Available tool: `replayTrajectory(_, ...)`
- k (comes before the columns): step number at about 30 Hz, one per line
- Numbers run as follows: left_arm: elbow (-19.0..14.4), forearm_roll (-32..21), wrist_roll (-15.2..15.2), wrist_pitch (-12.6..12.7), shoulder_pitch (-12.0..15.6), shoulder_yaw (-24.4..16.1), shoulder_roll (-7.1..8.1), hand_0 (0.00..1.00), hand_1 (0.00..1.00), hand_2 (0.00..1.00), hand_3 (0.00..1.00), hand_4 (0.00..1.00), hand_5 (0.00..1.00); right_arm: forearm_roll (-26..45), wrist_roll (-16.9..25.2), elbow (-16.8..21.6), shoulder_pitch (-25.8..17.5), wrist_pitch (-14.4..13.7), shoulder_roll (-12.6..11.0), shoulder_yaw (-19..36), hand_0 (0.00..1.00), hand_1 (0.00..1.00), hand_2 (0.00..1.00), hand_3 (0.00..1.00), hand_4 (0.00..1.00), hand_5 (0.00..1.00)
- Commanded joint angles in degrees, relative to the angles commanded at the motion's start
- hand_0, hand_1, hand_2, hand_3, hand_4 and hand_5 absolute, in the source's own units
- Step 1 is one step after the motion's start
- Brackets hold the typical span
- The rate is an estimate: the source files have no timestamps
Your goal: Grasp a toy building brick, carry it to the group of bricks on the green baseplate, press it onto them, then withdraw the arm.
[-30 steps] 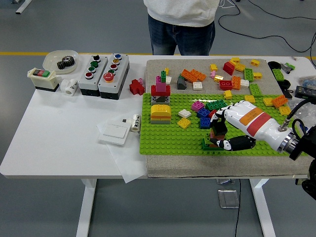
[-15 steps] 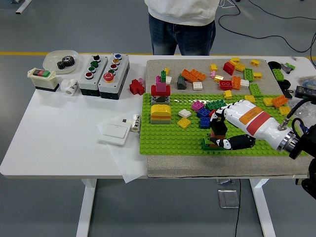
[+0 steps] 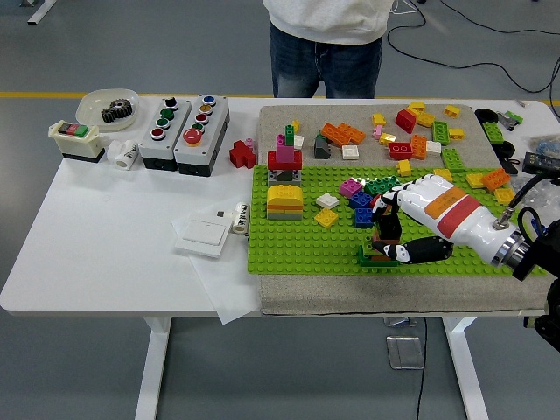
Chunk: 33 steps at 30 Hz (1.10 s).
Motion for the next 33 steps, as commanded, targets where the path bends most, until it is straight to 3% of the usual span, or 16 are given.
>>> replayTrajectory(9,0.0,-0.1,0.0,0.0,0.0,0.0,0.03,0.482,0.579,0.639,0.578,0.601,0.668,0.8,0.2,0.5,-0.5,-1.9,-0.1,0.7,0.388,0.482,0.578,0.555,0.754,0.433)
replayTrajectory(10,0.0,0.0,0.0,-0.1,0.0,0.0,0.03,0.481,0.576,0.639,0.578,0.601,0.667,2.3,0.4,0.0,-0.4,-3.1,0.0,0.5,0.429,0.488,0.576,0.554,0.754,0.434)
replayTrajectory(13,0.0,0.0,0.0,-0.1,0.0,-0.1,0.01,0.481,0.576,0.639,0.578,0.601,0.667,9.4,1.7,-1.2,-0.2,-7.5,0.4,-0.9,0.429,0.488,0.576,0.554,0.754,0.434)
replayTrajectory(16,0.0,0.1,0.0,-0.1,0.0,-0.2,0.01,0.481,0.575,0.639,0.577,0.6,0.666,16.8,2.8,-0.4,0.3,-9.9,0.8,-1.5,0.466,0.49,0.574,0.551,0.746,0.438)
replayTrajectory(25,0.1,0.3,0.0,-0.2,0.1,-0.3,0.05,0.482,0.575,0.639,0.579,0.6,0.665,37.5,1.5,1.3,-0.1,-8.3,0.6,-1.1,0.486,0.503,0.583,0.541,0.744,0.44)
replayTrajectory(33,0.1,0.9,0.2,-0.4,0.3,-0.7,0.01,0.48,0.575,0.64,0.579,0.602,0.669,25.2,2.7,0.0,-0.9,-7.7,0.4,-0.5,0.448,0.488,0.559,0.526,0.739,0.436)
